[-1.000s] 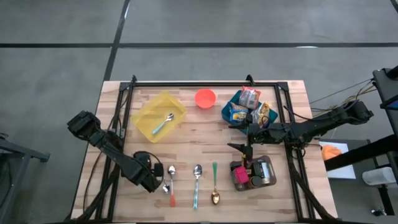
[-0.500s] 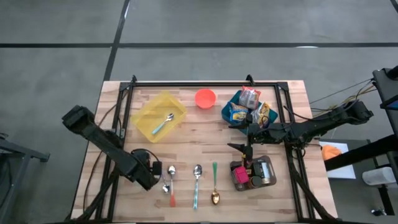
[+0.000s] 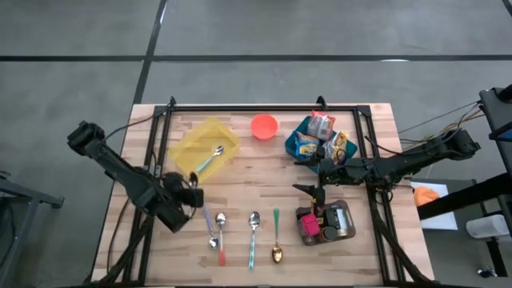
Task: Pick & Place Food Item
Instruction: Put the silver spoon into the yellow bin
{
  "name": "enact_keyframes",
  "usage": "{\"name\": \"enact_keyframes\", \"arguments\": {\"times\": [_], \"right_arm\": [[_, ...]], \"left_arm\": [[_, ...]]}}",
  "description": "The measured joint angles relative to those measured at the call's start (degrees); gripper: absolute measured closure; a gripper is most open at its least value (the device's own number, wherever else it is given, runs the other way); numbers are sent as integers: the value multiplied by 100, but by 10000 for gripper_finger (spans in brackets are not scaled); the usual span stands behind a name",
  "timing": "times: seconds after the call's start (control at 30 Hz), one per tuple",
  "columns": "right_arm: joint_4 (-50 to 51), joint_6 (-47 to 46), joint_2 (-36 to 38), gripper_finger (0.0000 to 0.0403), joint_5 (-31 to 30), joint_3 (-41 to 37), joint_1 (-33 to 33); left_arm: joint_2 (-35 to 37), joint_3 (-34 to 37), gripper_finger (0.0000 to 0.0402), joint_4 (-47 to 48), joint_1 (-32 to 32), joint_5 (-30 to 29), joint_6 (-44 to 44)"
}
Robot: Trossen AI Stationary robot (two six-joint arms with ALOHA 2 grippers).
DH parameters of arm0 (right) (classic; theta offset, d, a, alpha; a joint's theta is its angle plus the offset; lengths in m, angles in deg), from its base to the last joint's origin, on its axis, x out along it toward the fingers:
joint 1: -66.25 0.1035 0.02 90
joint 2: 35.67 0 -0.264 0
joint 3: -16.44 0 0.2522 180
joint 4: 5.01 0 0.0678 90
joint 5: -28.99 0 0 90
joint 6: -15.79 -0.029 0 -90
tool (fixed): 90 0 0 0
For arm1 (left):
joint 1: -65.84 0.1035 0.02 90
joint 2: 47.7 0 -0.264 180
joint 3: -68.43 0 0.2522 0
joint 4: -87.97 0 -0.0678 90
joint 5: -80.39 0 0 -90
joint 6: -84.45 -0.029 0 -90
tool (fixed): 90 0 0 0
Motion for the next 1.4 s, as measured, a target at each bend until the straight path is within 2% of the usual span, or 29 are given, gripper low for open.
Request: {"name": "enact_keyframes", "arguments": {"times": [0.1, 0.2, 0.3, 0.4, 0.57, 0.73, 0.87, 1.0, 1.4], "right_arm": [[-1, 0, -1, 22, 0, 0, 1], [-1, 0, 0, 22, 0, 0, 2], [1, 0, 0, 22, 0, 0, 0], [3, 0, -1, 22, -1, 0, 1], [3, 0, 0, 22, 0, 0, 2], [15, 0, -1, 22, 0, 0, 0], [20, 0, -2, 22, 0, 0, 0], [20, 1, -2, 22, 0, 0, 2], [18, 0, -2, 22, 0, 0, 2]], "left_arm": [[262, -2, 392, 462, 190, -311, -107], [501, -2, 392, 901, 534, -330, -243], [724, -2, 392, 1094, 1064, -350, -945], [937, -13, 392, 1088, 1866, -399, -2245], [1065, -97, 392, 625, 3653, -324, -5117], [922, -49, 392, -464, 5434, 319, -7303], [649, 37, 392, -1249, 6303, 905, -8445], [184, 46, 392, -1454, 6660, 1158, -8804], [-1273, 49, 392, -1470, 6700, 1102, -8876]]}}
